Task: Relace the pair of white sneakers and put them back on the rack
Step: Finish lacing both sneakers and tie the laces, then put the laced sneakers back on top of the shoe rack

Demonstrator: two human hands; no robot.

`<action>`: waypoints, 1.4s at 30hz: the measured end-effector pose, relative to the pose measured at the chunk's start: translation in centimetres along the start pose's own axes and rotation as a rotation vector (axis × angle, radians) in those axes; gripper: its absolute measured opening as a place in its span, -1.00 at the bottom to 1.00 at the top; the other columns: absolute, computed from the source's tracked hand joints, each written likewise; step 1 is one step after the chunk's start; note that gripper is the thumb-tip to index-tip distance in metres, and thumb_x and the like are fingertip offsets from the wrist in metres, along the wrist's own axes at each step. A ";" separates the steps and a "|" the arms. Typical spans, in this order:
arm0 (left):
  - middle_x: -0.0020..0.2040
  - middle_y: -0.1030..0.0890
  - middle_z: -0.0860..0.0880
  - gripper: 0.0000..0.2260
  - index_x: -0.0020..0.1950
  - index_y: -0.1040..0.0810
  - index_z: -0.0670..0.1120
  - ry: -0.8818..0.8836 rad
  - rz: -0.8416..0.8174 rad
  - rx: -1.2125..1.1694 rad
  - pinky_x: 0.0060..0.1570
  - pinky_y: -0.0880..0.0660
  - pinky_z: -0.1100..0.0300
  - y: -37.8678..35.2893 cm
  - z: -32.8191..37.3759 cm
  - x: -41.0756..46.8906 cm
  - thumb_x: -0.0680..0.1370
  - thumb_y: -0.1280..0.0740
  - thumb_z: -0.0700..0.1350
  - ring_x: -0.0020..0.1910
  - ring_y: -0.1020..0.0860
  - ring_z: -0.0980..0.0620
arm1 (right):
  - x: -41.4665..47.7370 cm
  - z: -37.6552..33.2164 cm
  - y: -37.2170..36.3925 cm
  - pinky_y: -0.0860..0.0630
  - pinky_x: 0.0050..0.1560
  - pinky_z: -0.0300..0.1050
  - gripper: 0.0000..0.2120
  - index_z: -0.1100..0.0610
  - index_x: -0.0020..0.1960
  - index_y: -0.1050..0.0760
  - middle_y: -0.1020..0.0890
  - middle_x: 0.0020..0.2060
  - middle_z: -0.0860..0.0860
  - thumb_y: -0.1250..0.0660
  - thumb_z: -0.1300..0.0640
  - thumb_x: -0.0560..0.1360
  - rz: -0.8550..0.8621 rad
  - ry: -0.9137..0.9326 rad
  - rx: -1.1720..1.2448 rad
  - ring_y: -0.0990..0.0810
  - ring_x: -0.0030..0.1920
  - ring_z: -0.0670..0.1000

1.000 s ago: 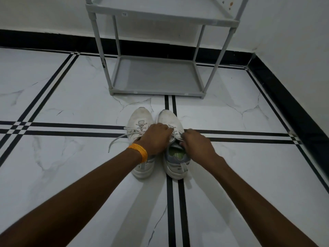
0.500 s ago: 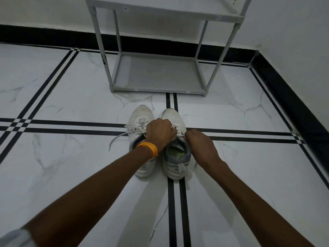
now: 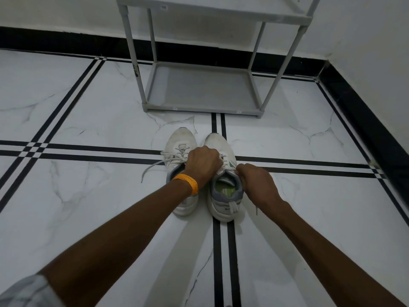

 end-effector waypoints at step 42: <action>0.29 -0.55 -0.16 -0.53 0.46 -0.25 -0.14 0.249 -0.052 -0.499 0.22 -0.50 -0.04 37.8 -0.3 1.9 0.56 -0.25 -0.17 0.17 -0.57 -0.20 | 8.6 -7.0 37.2 -0.45 -0.10 0.01 -0.72 0.24 0.09 -0.43 -0.53 -0.11 0.18 -0.05 0.18 0.48 -0.034 -0.332 0.435 -0.50 -0.11 0.15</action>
Point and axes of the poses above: each hand's wrist, its own x-axis towards the middle knuckle, its own y-axis out of the back of the hand, z = x × y, the point moved 5 cm from there along x, towards the middle knuckle
